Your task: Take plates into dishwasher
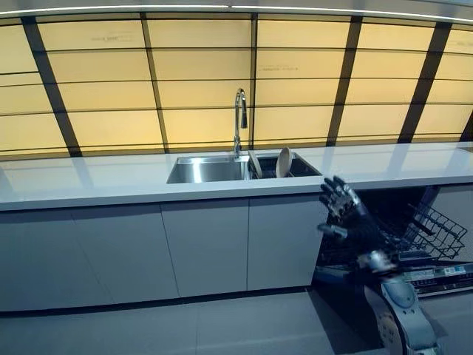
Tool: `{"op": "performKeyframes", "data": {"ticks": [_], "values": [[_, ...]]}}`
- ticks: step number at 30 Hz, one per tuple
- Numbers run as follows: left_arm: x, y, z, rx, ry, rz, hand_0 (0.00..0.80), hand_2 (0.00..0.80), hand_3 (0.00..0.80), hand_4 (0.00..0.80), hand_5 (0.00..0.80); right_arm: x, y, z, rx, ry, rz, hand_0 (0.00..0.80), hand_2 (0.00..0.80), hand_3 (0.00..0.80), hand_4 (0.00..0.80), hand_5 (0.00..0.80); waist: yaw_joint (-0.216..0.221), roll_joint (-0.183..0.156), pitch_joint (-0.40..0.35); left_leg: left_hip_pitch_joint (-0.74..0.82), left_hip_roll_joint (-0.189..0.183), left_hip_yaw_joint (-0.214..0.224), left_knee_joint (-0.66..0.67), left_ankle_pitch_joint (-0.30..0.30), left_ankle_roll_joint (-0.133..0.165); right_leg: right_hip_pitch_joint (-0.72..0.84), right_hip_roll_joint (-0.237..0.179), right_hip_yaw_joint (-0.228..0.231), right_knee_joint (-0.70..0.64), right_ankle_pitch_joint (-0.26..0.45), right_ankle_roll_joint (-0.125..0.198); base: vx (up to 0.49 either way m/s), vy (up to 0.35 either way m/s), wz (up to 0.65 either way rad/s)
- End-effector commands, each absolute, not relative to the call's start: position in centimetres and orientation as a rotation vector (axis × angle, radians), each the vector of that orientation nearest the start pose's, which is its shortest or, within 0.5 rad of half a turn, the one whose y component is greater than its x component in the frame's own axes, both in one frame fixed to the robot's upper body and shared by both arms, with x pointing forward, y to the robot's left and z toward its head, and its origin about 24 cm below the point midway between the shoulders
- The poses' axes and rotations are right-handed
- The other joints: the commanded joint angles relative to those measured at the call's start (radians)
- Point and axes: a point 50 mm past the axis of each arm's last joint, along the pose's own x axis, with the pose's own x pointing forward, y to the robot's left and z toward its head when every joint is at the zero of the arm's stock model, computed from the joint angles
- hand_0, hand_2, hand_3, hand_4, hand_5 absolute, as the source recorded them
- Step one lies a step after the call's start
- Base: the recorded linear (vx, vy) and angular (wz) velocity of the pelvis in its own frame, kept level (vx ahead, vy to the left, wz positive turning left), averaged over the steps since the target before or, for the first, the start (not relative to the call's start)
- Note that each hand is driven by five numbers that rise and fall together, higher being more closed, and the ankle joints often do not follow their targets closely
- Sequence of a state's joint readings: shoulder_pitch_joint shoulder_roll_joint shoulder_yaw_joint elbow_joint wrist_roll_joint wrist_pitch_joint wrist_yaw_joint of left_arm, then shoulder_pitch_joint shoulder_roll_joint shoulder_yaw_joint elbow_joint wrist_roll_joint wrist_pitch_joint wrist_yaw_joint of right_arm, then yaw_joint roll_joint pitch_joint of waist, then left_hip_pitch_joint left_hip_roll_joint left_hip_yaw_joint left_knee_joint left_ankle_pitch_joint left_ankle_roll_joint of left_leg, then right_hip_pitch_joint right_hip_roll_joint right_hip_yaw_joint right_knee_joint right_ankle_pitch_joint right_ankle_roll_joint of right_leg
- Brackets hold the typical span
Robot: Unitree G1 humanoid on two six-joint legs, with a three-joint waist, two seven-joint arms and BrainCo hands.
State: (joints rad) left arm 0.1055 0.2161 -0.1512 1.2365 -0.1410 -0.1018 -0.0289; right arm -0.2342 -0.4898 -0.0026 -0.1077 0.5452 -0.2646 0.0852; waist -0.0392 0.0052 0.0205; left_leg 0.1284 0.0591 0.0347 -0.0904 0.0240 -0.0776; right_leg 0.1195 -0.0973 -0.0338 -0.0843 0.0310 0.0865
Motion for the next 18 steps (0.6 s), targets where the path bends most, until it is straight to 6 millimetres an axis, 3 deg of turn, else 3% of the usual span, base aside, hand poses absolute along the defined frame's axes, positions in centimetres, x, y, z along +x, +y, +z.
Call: {"op": "performKeyframes", "data": {"ticks": [1, 7, 9, 13, 16, 18], "values": [[6.9, 23.6, -16.4, 0.199, 1.221, 0.057, 0.0, 0.0, 0.0, 0.0, 0.0, 28.0, -22.1, 21.7, 0.104, -0.754, 0.115, 0.0, 0.0, 0.0, 0.0, 0.0, 0.021, -0.038, 0.002, -0.016, -0.109, 0.042, 0.006, -0.036, 0.125, -0.059, -0.006, -0.015, 0.053, 0.034, -0.01, 0.039, 0.109, 0.01], [7.4, 23.5, -16.3, 0.209, 1.212, 0.032, 0.0, 0.0, 0.0, 0.0, 0.0, 29.0, -21.4, 22.9, 0.089, -0.775, 0.08, 0.0, 0.0, 0.0, 0.0, 0.0, 0.027, -0.034, 0.031, -0.034, -0.133, -0.004, 0.024, -0.025, 0.156, -0.146, -0.035, 0.009, 0.256, 0.06, -0.008, 0.001, 0.136, -0.04], [7.9, 23.4, -16.3, 0.221, 1.213, 0.006, 0.0, 0.0, 0.0, 0.0, 0.0, 29.2, -21.2, 23.7, 0.048, -0.801, 0.061, 0.0, 0.0, 0.0, 0.0, 0.0, 0.028, -0.026, 0.052, -0.043, -0.145, -0.039, 0.042, -0.019, 0.163, -0.206, -0.05, 0.021, 0.393, 0.117, -0.022, -0.025, 0.197, -0.2], [8.0, 23.7, -16.2, 0.245, 1.23, -0.014, 0.0, 0.0, 0.0, 0.0, 0.0, 29.3, -22.0, 24.9, -0.014, -0.814, 0.031, 0.0, 0.0, 0.0, 0.0, 0.0, 0.024, -0.014, 0.066, -0.033, -0.148, -0.054, 0.043, -0.021, 0.163, -0.306, -0.055, 0.016, 0.572, 0.19, -0.017, 0.027, 0.131, -0.04], [8.0, 23.8, -16.2, 0.246, 1.236, -0.011, 0.0, 0.0, 0.0, 0.0, 0.0, 29.4, -22.4, 25.3, -0.031, -0.812, 0.028, 0.0, 0.0, 0.0, 0.0, 0.0, 0.022, -0.015, 0.066, -0.027, -0.149, -0.055, 0.038, -0.022, 0.161, -0.325, -0.054, 0.014, 0.568, 0.196, -0.017, 0.061, 0.044, 0.21], [7.9, 24.0, -16.2, 0.244, 1.245, -0.003, 0.0, 0.0, 0.0, 0.0, 0.0, 29.6, -23.1, 26.4, -0.056, -0.808, 0.016, 0.0, 0.0, 0.0, 0.0, 0.0, 0.011, -0.03, 0.059, -0.011, -0.16, -0.063, 0.03, -0.032, 0.157, -0.339, -0.034, 0.018, 0.472, 0.188, -0.018, 0.209, -0.019, 0.13]]}}
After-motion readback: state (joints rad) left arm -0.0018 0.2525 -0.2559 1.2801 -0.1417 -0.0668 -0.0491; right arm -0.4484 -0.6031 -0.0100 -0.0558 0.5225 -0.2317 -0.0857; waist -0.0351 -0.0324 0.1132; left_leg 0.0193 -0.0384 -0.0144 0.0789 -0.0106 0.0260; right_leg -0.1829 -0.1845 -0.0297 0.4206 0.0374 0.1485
